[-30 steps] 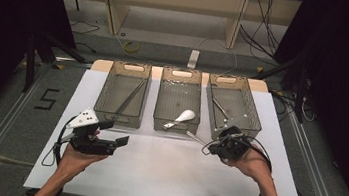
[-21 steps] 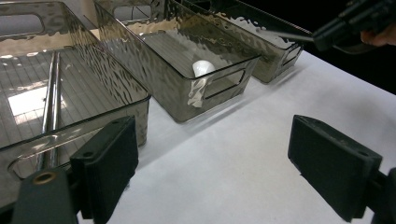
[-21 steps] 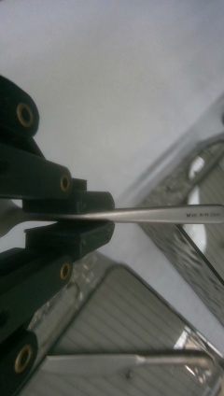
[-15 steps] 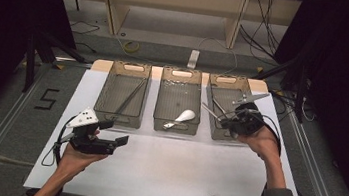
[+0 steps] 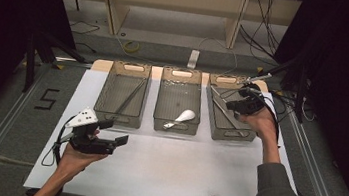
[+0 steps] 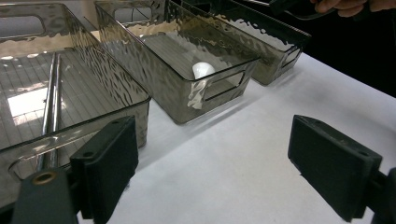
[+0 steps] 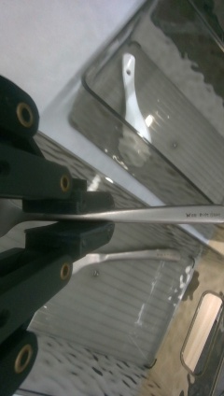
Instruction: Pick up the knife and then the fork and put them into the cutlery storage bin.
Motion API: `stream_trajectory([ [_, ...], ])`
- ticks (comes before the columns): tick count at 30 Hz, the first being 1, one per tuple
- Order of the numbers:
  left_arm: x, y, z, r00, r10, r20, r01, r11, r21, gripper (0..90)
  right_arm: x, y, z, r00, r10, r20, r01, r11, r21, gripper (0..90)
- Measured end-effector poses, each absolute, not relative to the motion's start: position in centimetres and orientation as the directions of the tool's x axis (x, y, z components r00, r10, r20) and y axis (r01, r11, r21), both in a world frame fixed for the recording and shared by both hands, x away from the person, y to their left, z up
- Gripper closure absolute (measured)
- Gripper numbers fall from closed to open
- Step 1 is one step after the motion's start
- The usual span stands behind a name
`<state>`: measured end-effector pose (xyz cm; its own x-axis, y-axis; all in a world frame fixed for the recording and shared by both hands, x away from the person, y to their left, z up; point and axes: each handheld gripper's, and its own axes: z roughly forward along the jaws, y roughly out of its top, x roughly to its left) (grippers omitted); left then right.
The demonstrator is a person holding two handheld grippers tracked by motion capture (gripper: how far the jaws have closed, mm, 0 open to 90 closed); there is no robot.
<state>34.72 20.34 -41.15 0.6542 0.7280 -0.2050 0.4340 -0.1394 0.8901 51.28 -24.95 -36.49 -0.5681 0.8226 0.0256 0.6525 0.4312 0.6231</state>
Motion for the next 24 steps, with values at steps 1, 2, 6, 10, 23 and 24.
stream_trajectory([
  [1,34.7,20.3,-41.1,0.654,0.728,-0.206,0.434,-0.137,0.891,15.4,51.6,-25.0,-36.6,-0.564,0.825,0.030,0.656,0.426,0.622,84.9],
  [2,34.7,20.4,-41.1,0.654,0.728,-0.206,0.432,-0.136,0.891,15.4,51.8,-25.0,-36.7,-0.556,0.830,0.030,0.663,0.422,0.618,84.9],
  [6,34.7,20.4,-41.1,0.653,0.728,-0.209,0.429,-0.129,0.894,15.4,52.5,-25.0,-37.2,-0.536,0.843,0.034,0.680,0.408,0.609,84.9],
  [10,34.6,20.4,-41.1,0.656,0.725,-0.211,0.423,-0.122,0.898,15.3,53.1,-25.1,-37.7,-0.519,0.854,0.039,0.694,0.394,0.602,84.9],
  [23,34.6,20.5,-41.0,0.656,0.725,-0.210,0.419,-0.118,0.900,15.3,53.7,-25.9,-37.9,-0.476,0.879,0.032,0.710,0.363,0.604,84.8],
  [24,34.6,20.5,-41.0,0.656,0.725,-0.210,0.419,-0.118,0.900,15.3,53.7,-25.9,-38.0,-0.475,0.879,0.033,0.709,0.361,0.606,84.9],
])
